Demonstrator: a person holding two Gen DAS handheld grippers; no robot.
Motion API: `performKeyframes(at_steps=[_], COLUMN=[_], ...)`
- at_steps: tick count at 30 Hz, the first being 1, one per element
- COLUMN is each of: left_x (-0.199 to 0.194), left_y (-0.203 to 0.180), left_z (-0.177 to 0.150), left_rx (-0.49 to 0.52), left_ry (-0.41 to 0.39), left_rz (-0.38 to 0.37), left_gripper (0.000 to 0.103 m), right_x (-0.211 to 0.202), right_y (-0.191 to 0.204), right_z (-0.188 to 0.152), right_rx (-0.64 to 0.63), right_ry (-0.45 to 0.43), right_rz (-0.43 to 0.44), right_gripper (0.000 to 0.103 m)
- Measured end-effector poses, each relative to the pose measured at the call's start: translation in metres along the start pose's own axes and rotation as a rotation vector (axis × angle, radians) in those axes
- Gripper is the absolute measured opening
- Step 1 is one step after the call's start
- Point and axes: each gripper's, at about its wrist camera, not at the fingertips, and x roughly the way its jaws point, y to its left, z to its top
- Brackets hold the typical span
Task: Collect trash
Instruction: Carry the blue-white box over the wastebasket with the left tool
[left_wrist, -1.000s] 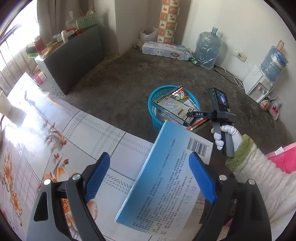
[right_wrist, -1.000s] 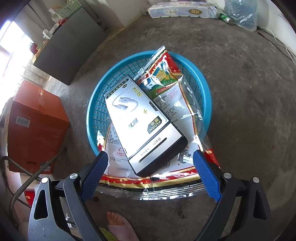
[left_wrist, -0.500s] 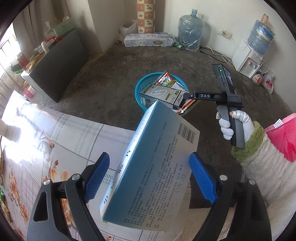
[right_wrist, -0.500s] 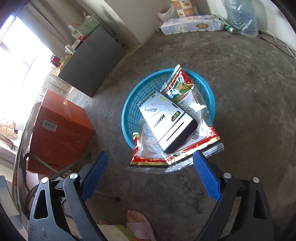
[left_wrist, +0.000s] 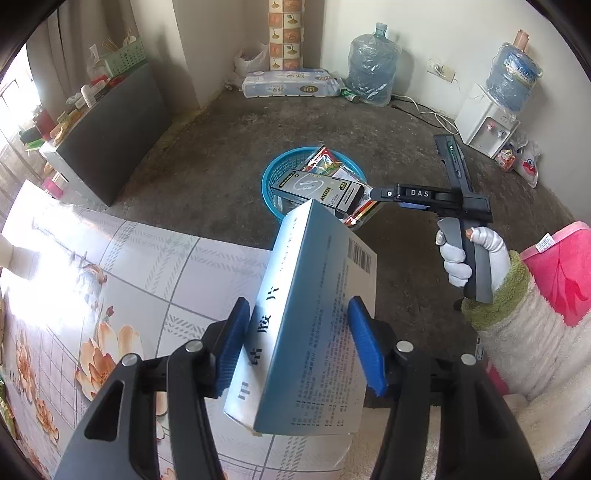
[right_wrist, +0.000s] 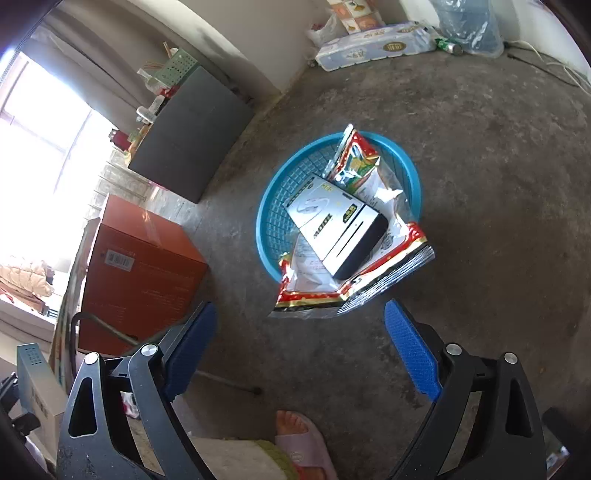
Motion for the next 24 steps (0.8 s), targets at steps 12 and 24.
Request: performKeyframes(at_steps=[12,24], left_x=[0.001,-0.002], left_y=[0.006,0.016], left_z=[-0.008,-0.005], left_rx=[-0.063,-0.105], left_ry=[-0.017,-0.058], left_rz=[-0.026,-0.039], left_gripper=[0.052,0.043], right_x=[-0.001,0.011], right_y=[0.088,0.110], right_z=[-0.065,-0.071], right_rx=[0.203,0.205], right_ry=[0.251,0.288], right_rz=[0.973,0.929], right_gripper=[0.081,0.053])
